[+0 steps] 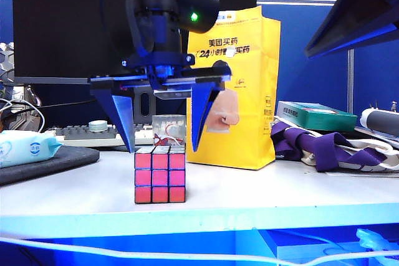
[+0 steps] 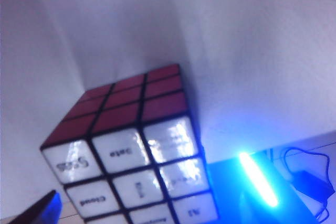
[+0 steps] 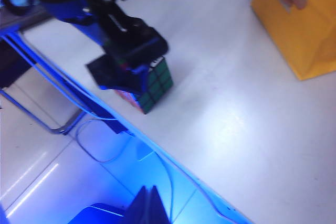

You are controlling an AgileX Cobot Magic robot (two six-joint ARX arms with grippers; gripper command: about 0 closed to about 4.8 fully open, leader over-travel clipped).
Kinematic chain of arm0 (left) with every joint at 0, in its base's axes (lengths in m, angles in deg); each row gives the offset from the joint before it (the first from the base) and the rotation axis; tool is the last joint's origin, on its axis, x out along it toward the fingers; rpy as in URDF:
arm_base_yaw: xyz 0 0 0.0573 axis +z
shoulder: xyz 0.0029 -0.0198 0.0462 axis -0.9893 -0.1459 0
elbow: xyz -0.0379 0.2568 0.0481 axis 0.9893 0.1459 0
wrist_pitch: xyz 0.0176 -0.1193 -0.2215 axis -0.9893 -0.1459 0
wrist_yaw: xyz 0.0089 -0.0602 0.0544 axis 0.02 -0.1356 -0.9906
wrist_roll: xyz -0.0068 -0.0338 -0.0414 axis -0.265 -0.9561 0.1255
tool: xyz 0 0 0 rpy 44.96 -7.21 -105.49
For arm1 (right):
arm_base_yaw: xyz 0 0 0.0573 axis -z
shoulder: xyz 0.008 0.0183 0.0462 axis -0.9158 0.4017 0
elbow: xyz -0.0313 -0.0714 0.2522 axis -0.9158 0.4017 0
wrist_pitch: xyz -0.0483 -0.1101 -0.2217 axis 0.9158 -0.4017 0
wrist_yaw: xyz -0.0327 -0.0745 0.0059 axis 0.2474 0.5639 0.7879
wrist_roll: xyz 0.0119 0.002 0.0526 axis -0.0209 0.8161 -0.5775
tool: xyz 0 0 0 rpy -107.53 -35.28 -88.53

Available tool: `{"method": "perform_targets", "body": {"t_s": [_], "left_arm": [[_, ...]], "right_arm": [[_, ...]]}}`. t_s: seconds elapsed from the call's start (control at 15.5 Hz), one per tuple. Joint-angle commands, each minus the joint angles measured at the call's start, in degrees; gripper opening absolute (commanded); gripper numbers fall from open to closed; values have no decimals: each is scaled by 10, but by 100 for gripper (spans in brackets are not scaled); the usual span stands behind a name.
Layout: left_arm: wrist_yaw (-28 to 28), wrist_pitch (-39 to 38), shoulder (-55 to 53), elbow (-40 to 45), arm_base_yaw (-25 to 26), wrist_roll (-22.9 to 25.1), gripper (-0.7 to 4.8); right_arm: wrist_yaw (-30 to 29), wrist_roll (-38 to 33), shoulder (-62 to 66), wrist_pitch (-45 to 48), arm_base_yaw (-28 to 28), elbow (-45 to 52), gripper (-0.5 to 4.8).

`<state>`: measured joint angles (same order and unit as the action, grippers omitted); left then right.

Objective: Pick up the Rubik's Cube and throw it into the yellow paper bag.

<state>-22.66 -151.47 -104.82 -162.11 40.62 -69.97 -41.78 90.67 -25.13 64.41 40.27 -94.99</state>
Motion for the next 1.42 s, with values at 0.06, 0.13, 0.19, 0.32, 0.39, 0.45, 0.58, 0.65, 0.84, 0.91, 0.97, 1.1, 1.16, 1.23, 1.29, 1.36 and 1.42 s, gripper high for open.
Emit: {"method": "perform_targets", "body": {"t_s": [0.06, 0.13, 0.19, 0.32, 0.39, 0.45, 0.58, 0.65, 0.84, 0.91, 0.97, 1.1, 1.16, 1.23, 1.29, 1.36, 1.42], "left_arm": [[-1, 4, -9, -3, 0, -9, 479], [-1, 8, -11, -3, 0, -9, 479], [2, 15, -16, -3, -2, -10, 479], [5, 27, -22, -3, -2, -19, 479], [5, 31, -25, -3, -3, -19, 479], [5, 31, -29, -3, -3, -19, 479], [13, 24, -33, -3, -2, -17, 479], [16, 24, -33, -3, -2, -7, 408], [18, 25, -33, -3, -2, 19, 263], [18, 27, -33, -3, -2, 34, 221], [17, 30, -33, -3, -2, 60, 146], [16, 32, -33, -3, -1, 101, 73], [11, 34, -33, -3, -1, 123, 56], [-23, 37, -31, -3, -1, 136, 56], [-40, 40, -29, -3, 0, 150, 56], [-69, 44, -21, -3, 1, 176, 54], [-102, 51, -9, -3, 1, 196, 52]], "right_arm": [[-8, 2, -1, 9, 0, -3, -1], [-8, 2, -1, 10, 0, -3, -1], [-8, 2, -1, 10, 0, -3, -1], [-7, 2, -1, 10, 0, -3, -1], [-7, 2, -1, 10, 0, -3, -1], [-7, 2, -1, 10, 0, -3, -1], [-7, 2, -1, 6, 0, -3, -1], [-7, 2, -1, 2, 0, -3, -1], [-7, 2, -1, -15, 0, -3, -1], [-7, 2, -1, -21, 0, -3, -1], [-7, 2, -1, -27, 0, -3, -1], [-7, 2, -1, -28, 0, -3, -1], [-7, 2, -1, -28, 0, -3, -1], [-7, 2, -1, -28, 0, -3, -1], [-7, 2, -1, -28, 0, -3, -1], [-7, 2, -1, -28, 0, -3, -1], [-7, 2, -1, -28, 0, -3, -1]]}}
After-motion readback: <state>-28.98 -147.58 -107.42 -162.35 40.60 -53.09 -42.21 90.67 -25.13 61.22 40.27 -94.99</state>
